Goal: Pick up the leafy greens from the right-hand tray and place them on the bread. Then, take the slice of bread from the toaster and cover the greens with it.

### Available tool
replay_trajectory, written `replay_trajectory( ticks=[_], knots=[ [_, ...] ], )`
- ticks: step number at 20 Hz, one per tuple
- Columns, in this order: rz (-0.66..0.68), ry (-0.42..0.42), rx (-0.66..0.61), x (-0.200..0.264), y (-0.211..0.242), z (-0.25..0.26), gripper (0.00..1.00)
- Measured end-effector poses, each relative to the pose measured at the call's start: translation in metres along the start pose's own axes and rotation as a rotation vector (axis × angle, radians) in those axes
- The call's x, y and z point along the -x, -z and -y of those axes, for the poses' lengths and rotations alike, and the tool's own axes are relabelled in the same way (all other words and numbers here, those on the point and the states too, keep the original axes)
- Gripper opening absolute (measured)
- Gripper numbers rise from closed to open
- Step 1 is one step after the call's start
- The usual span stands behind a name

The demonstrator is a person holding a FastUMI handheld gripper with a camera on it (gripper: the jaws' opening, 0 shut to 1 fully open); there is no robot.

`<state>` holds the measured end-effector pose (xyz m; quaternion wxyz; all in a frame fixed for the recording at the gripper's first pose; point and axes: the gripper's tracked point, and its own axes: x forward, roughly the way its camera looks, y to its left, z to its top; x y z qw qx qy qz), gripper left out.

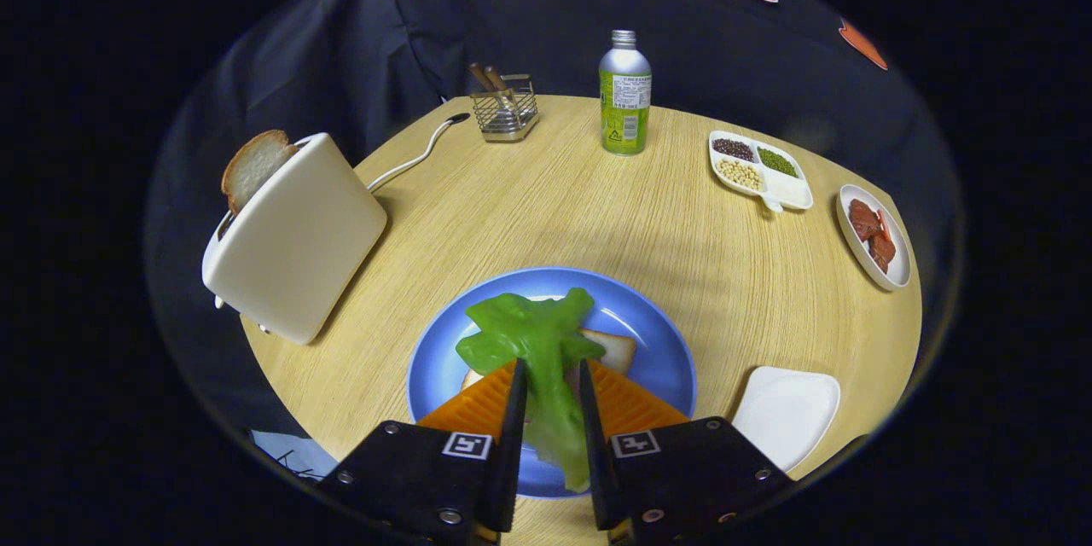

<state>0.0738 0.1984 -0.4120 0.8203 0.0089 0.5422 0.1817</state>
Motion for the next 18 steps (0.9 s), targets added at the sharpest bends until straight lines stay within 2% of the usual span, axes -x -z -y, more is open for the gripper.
replay_trajectory(
  ticks=[1,2,3,6,8,13,18],
  knots=[
    [0.013,0.013,0.017,0.002,-0.005,0.001,0.40],
    [0.025,0.030,0.035,0.004,-0.008,0.002,0.49],
    [0.034,0.044,0.046,0.006,-0.012,0.003,0.50],
    [0.039,0.044,0.044,0.012,-0.019,-0.008,0.68],
    [0.041,0.053,0.042,0.012,-0.022,-0.011,0.74],
    [0.028,0.079,0.056,0.015,-0.019,-0.018,0.77],
    [0.081,0.077,0.044,0.046,-0.051,-0.034,0.81]
  ],
)
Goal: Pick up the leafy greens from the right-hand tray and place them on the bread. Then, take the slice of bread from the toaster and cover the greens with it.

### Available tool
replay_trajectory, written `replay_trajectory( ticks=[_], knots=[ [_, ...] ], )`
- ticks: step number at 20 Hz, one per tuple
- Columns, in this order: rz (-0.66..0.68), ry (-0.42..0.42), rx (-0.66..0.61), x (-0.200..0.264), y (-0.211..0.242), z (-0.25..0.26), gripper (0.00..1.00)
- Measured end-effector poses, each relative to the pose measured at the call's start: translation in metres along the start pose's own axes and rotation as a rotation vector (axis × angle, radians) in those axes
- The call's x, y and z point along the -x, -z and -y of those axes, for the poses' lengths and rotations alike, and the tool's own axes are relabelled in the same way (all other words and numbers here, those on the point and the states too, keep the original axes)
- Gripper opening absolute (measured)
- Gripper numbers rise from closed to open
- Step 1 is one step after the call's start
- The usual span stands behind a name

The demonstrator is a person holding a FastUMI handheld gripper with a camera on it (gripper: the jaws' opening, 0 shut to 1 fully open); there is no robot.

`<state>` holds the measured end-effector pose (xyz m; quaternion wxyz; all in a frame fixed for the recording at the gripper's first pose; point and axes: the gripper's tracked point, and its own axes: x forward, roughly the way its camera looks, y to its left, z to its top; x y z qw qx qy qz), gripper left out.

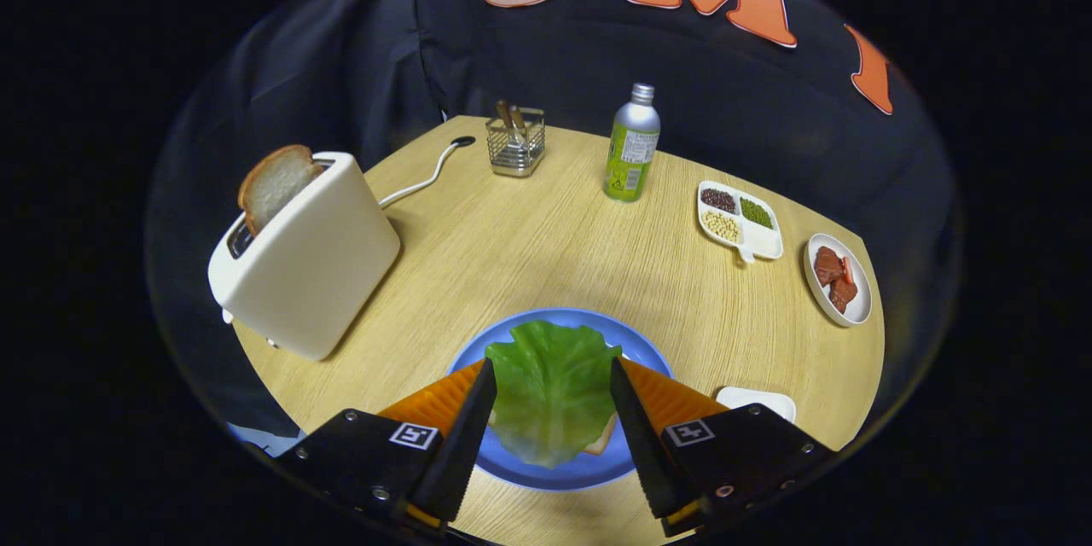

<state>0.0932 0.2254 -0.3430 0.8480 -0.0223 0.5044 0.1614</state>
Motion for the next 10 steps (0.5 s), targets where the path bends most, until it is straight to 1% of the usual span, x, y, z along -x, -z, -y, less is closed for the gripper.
replay_trajectory(
  ticks=[3,4,6,10],
  knots=[
    [0.025,-0.031,-0.003,0.022,-0.030,-0.024,0.86],
    [0.028,-0.045,-0.008,0.028,-0.039,-0.035,0.90],
    [0.035,-0.075,-0.004,0.038,-0.055,-0.057,0.94],
    [0.036,-0.114,0.009,0.053,-0.088,-0.106,0.95]
  ],
)
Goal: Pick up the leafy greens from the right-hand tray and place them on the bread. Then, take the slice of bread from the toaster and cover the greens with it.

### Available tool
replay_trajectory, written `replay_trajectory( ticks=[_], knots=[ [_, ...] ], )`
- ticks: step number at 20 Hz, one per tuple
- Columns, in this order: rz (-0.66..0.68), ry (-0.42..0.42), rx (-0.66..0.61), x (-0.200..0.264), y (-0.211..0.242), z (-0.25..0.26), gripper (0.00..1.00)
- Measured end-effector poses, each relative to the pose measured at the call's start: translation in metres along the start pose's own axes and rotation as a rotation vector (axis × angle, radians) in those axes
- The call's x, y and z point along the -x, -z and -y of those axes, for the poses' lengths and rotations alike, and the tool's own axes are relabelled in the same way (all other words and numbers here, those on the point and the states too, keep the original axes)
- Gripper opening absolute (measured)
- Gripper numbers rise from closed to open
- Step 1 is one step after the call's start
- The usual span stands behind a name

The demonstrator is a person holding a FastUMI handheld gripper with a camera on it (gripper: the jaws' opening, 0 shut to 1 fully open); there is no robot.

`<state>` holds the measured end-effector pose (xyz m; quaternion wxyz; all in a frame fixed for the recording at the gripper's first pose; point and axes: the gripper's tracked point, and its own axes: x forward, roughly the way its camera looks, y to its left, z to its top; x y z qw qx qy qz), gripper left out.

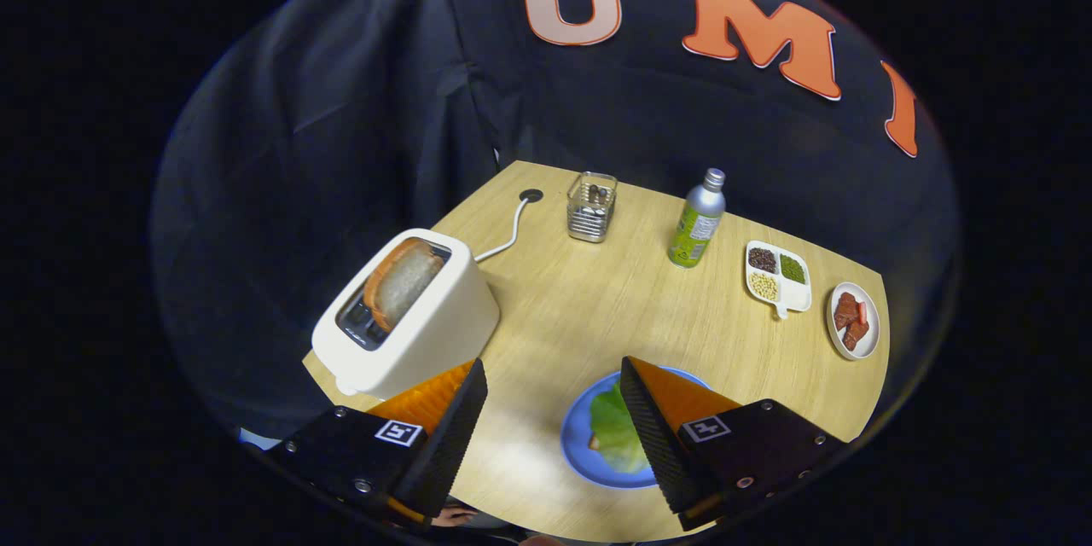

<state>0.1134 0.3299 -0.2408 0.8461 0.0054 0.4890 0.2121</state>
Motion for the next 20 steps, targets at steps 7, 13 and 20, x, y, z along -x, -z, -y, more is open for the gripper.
replay_trajectory(
  ticks=[7,13,20],
  knots=[
    [-0.070,-0.093,-0.010,-0.006,-0.036,-0.093,0.95],
    [-0.142,-0.090,-0.045,-0.034,-0.047,-0.135,0.93],
    [-0.226,0.023,-0.077,-0.070,-0.037,-0.135,0.79]
  ],
)
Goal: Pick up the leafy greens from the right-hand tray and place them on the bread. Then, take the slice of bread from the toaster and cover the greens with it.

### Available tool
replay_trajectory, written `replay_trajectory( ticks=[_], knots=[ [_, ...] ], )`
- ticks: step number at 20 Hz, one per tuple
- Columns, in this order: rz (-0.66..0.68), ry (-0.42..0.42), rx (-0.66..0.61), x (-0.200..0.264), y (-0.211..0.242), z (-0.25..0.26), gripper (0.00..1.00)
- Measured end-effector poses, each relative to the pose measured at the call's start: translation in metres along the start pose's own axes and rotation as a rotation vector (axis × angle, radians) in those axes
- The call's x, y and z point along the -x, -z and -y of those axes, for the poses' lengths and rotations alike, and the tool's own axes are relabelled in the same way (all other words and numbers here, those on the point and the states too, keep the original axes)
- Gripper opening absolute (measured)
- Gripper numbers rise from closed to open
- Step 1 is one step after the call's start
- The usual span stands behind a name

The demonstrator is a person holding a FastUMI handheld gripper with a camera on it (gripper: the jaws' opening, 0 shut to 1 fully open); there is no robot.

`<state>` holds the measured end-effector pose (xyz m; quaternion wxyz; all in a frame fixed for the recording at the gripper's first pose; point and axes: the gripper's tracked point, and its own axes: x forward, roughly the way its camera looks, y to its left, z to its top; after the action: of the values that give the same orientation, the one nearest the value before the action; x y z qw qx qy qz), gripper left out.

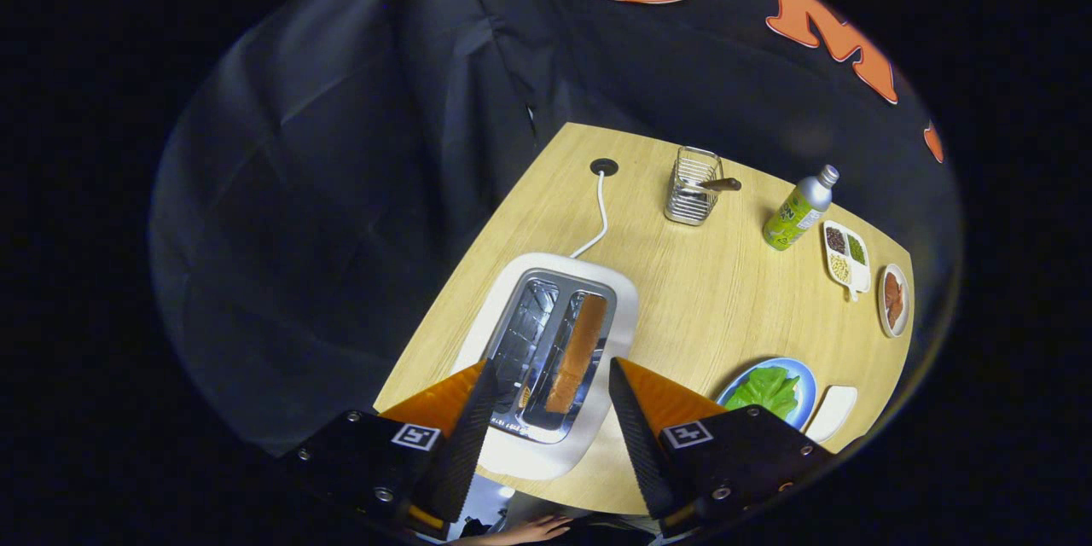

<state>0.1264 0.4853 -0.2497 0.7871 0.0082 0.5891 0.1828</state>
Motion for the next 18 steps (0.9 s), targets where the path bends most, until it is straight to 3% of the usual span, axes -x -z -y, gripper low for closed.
replay_trajectory(
  ticks=[4,6,8,12,18],
  knots=[
    [-0.016,0.037,-0.018,-0.010,0.001,0.002,0.62],
    [-0.005,0.100,-0.003,-0.011,0.003,0.010,0.41],
    [-0.007,0.076,-0.011,-0.015,0.006,0.001,0.24],
    [0.013,0.042,-0.003,-0.015,0.000,-0.008,0.16],
    [0.062,-0.006,-0.029,0.011,-0.007,-0.003,0.14]
  ],
)
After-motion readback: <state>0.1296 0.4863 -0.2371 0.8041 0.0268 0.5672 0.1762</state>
